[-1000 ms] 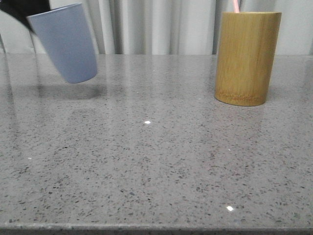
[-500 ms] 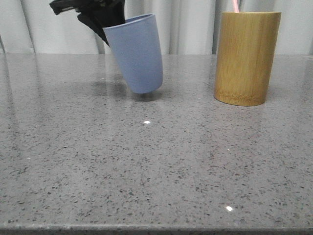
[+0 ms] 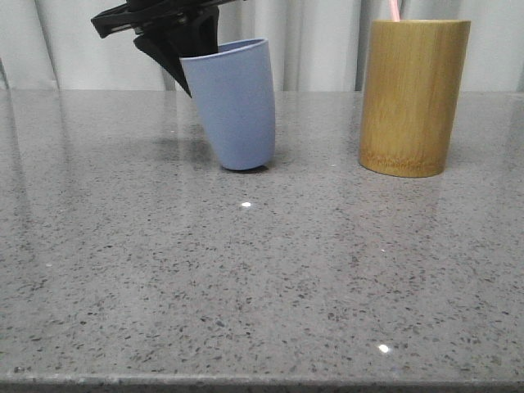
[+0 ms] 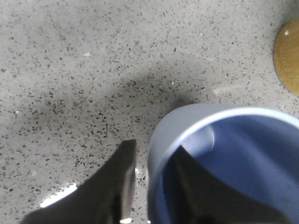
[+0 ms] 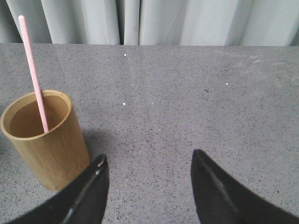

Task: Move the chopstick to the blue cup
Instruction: 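Carry the blue cup with the left gripper toward the bamboo cup and set it down, then open the left gripper and move the right gripper above the pink stick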

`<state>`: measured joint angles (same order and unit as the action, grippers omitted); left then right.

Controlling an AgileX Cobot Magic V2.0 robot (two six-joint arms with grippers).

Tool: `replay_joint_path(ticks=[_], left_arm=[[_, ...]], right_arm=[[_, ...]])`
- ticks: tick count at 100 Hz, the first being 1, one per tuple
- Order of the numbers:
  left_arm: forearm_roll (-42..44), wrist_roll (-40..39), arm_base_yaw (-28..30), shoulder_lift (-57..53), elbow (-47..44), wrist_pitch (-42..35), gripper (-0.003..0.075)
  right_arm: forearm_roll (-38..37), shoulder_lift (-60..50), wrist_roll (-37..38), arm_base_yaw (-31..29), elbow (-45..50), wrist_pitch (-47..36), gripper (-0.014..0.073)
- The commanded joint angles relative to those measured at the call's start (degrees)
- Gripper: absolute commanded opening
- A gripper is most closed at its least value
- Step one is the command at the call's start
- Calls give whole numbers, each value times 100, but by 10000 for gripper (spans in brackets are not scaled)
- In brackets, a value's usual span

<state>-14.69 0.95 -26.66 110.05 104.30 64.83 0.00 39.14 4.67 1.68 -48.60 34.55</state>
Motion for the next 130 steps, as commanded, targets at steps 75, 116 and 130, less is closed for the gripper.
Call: replay_joint_path(ticks=[75,116,130], left_arm=[[75,-152,-44,-1218,678,-345,421],[2376,-1350,-44,-3137,-902,-812,421],[2433,-1420,-44,-3975,-1969,-1508,421]], right_arm=[[0,19,-12,-17,-208,-458,412],[0,19,-12,90,-213,-496,412],[0,58,-12,179,-213,-501,412]])
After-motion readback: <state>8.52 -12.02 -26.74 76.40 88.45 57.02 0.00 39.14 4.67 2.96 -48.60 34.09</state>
